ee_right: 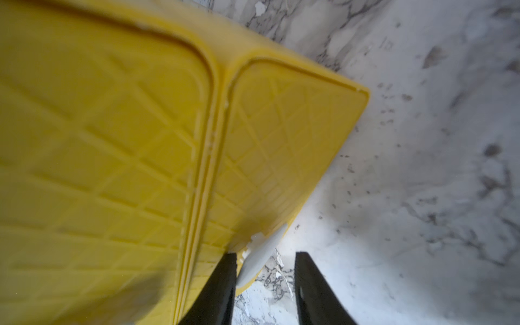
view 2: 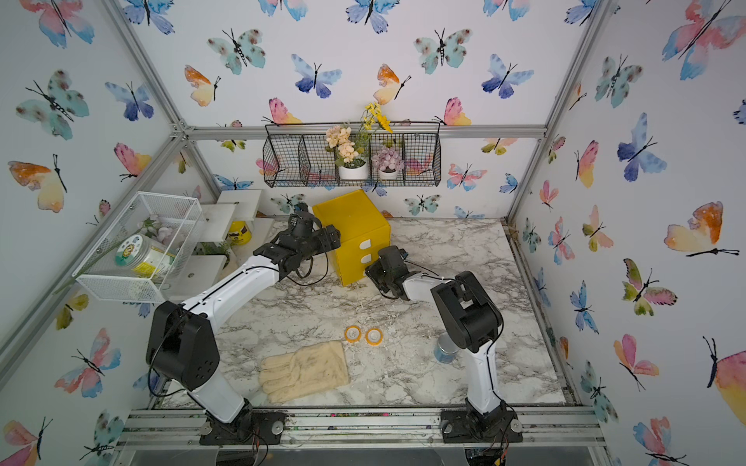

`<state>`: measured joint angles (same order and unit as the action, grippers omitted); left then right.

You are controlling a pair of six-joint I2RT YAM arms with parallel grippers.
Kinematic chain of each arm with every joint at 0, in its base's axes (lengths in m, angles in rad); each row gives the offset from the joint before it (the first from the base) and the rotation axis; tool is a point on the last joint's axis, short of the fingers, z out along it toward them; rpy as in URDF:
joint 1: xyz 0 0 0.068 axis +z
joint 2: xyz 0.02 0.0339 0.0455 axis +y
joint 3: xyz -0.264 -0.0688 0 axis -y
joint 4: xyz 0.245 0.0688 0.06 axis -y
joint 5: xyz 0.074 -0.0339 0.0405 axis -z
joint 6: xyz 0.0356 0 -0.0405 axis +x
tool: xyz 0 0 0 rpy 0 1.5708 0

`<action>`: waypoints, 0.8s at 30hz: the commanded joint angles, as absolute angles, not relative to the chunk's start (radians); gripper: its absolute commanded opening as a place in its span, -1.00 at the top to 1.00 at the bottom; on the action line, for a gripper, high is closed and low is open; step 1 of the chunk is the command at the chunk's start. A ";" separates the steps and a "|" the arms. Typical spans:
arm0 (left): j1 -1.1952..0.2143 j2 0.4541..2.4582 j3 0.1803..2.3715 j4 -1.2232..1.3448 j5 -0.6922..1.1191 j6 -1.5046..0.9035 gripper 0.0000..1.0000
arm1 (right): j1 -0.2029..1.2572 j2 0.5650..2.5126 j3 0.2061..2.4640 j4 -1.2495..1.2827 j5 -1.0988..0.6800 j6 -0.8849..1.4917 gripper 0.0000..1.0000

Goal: Place the transparent tape into the drawer according to color
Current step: Open the drawer in the storage box.

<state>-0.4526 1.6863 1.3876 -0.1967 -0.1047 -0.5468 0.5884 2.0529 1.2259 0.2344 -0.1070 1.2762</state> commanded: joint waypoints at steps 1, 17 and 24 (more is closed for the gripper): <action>-0.453 1.732 1.367 -0.296 -0.077 -0.535 -0.77 | 0.589 2.042 1.172 0.095 -0.053 1.272 0.26; -0.452 1.748 1.379 -0.303 -0.076 -0.532 -0.78 | 0.588 1.866 0.946 0.058 -0.035 1.231 0.26; -0.453 1.752 1.381 -0.306 -0.076 -0.531 -0.78 | 0.588 1.787 0.857 0.053 -0.024 1.223 0.25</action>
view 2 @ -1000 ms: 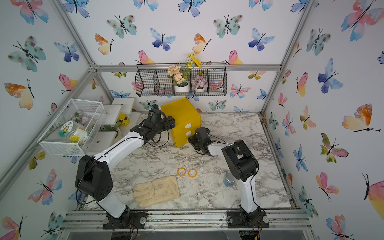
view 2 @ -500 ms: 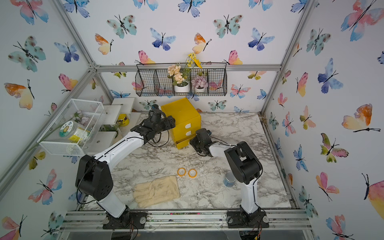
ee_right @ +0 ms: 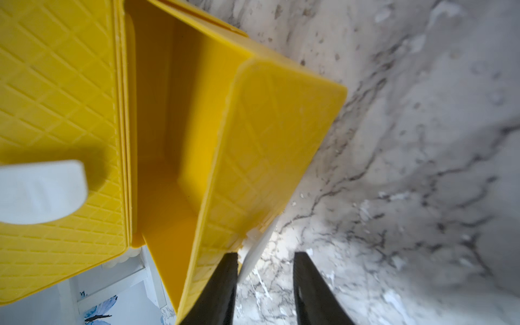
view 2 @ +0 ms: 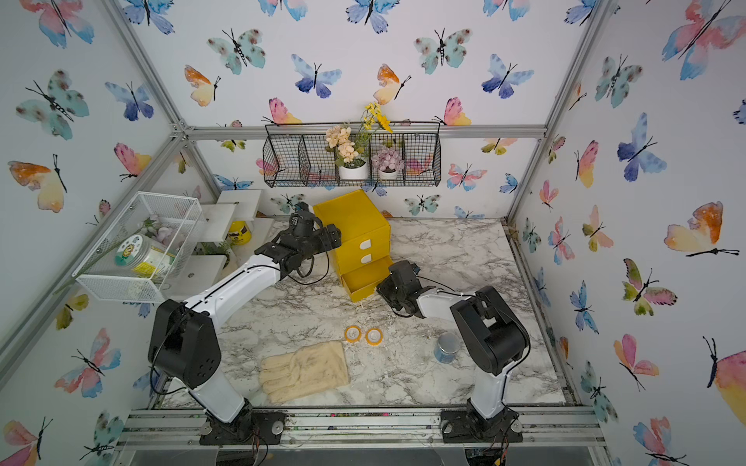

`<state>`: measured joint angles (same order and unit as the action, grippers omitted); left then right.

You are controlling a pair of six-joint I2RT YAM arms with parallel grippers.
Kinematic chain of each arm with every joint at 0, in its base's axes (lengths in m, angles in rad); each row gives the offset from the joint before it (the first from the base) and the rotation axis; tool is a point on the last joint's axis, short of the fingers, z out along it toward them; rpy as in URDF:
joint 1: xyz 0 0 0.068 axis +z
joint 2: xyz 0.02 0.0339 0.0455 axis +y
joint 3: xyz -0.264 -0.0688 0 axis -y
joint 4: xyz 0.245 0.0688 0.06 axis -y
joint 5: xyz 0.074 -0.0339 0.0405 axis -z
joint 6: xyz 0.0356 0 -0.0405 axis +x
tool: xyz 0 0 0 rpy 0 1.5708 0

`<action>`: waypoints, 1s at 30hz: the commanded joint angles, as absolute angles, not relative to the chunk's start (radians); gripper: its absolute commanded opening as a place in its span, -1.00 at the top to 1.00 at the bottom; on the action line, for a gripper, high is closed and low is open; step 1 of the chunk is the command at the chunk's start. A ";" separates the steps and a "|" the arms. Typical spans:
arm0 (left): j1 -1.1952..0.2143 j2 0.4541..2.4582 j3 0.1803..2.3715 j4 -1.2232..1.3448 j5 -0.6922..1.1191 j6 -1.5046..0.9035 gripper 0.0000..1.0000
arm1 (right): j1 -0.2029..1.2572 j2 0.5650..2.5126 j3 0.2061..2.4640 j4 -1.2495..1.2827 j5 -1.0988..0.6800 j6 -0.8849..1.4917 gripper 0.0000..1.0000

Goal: Place the transparent tape into the drawer according to color
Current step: Open the drawer in the storage box.

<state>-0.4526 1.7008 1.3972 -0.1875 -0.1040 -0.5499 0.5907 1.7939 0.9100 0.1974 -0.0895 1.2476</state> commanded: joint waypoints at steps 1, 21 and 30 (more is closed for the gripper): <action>-0.453 1.753 1.381 -0.303 -0.076 -0.531 -0.78 | 0.588 1.778 0.850 0.046 -0.018 1.217 0.25; -0.459 1.644 1.422 -0.337 -0.061 -0.527 -0.86 | 0.588 1.581 0.902 -0.015 -0.016 1.003 -0.20; -0.554 1.387 1.252 -0.345 -0.100 -0.511 -0.92 | 0.588 1.460 0.887 -0.085 -0.090 0.744 -0.19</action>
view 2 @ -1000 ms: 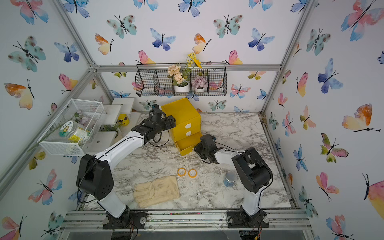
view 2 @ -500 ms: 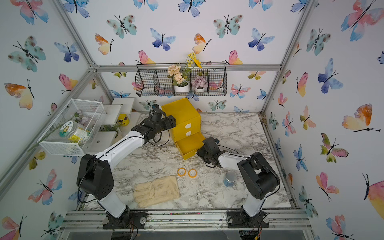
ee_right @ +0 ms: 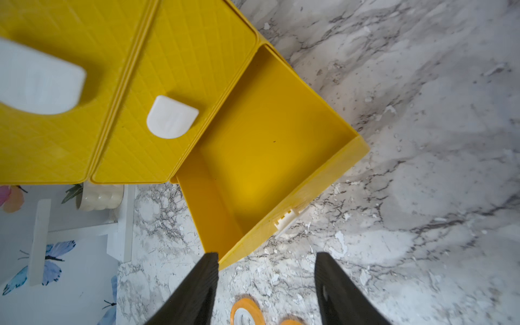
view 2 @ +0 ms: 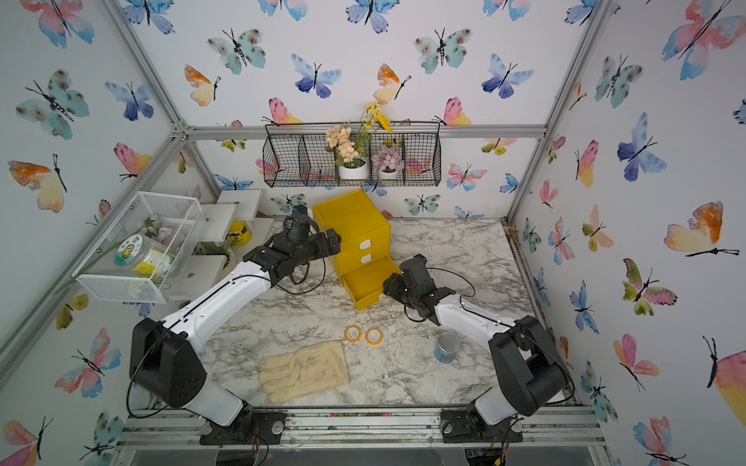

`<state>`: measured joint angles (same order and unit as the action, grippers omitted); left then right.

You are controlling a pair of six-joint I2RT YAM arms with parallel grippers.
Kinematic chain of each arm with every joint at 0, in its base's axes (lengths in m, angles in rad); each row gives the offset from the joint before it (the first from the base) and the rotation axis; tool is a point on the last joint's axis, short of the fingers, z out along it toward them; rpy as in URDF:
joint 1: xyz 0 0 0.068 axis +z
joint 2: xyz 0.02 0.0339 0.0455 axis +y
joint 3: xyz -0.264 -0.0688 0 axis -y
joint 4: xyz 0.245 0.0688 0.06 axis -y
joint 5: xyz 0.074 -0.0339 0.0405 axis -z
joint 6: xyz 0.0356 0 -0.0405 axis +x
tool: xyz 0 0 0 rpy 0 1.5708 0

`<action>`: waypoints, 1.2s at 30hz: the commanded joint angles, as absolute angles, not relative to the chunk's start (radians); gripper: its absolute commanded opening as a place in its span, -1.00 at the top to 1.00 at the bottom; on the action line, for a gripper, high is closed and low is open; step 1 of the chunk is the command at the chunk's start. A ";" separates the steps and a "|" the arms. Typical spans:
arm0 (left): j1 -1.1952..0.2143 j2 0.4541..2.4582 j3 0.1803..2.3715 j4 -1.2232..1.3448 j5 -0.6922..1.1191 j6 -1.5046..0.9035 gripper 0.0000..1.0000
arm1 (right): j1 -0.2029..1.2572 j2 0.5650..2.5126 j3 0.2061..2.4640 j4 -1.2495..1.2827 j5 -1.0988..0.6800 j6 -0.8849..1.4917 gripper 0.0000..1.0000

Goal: Place the transparent tape into the drawer according to color
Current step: Open the drawer in the storage box, then pick up the tape at the center of the board.

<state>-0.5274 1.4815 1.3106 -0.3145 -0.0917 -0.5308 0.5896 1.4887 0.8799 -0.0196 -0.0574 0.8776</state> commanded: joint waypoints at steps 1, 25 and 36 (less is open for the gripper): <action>-0.567 1.350 1.215 -0.342 -0.104 -0.511 -0.93 | 0.589 1.449 0.885 -0.096 -0.100 0.708 -0.19; -0.688 0.918 0.567 -0.335 -0.089 -0.705 -0.97 | 0.910 1.581 0.858 -0.272 -0.003 0.376 -0.23; -0.687 0.911 0.519 -0.333 -0.097 -0.720 -0.98 | 0.952 1.668 0.886 -0.265 0.104 0.379 -0.30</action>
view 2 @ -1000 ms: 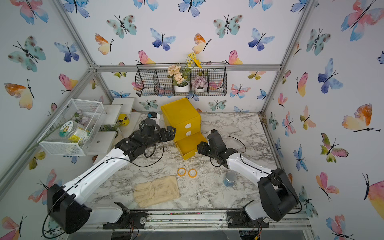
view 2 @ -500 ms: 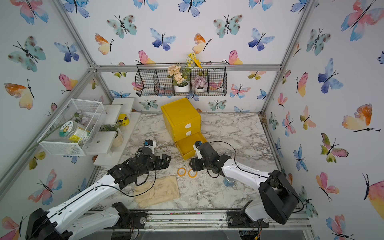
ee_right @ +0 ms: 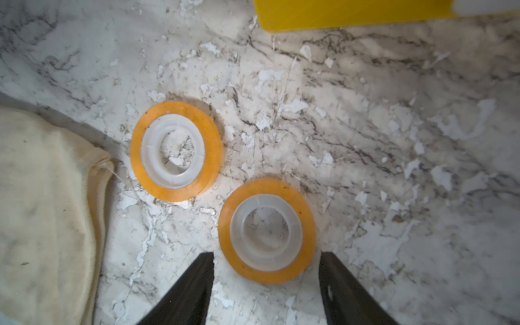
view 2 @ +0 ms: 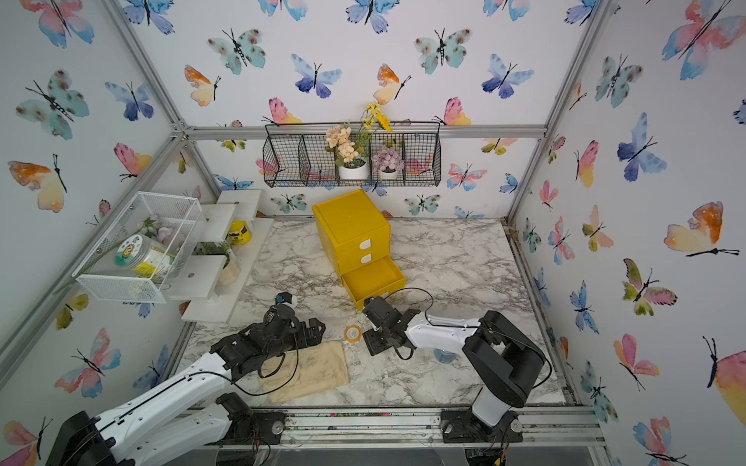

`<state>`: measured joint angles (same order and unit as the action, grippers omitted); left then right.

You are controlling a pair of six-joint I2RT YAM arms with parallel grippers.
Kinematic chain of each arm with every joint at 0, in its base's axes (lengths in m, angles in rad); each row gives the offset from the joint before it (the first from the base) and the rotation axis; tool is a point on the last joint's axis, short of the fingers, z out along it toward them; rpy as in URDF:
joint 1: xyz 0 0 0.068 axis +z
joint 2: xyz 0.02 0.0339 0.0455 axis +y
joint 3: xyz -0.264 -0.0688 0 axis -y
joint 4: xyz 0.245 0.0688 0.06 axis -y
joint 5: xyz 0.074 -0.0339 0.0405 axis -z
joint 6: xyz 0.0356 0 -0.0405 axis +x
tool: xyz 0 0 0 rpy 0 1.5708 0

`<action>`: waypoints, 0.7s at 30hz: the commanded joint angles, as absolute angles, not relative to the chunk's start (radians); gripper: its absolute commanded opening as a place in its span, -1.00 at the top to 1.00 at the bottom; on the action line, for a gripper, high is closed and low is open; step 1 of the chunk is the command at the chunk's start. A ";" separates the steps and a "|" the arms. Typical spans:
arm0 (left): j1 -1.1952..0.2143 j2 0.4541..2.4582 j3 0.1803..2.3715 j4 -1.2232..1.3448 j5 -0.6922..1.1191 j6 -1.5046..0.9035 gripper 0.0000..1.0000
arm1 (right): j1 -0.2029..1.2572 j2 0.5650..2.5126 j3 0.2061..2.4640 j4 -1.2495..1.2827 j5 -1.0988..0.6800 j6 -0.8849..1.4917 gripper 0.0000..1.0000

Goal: Place the transparent tape into the drawer according to color
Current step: Pick up the tape at the center of the board.

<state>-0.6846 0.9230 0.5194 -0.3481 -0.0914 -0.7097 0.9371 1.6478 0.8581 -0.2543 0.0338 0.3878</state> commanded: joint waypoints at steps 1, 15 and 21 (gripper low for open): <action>-0.687 0.911 0.520 -0.332 -0.097 -0.720 -0.98 | 0.953 1.673 0.888 -0.259 0.106 0.380 -0.30; -0.687 0.921 0.515 -0.336 -0.103 -0.719 -0.99 | 0.954 1.749 0.920 -0.296 0.120 0.390 -0.27; -0.687 0.918 0.517 -0.342 -0.106 -0.715 -0.99 | 0.973 1.754 0.925 -0.354 0.164 0.370 -0.29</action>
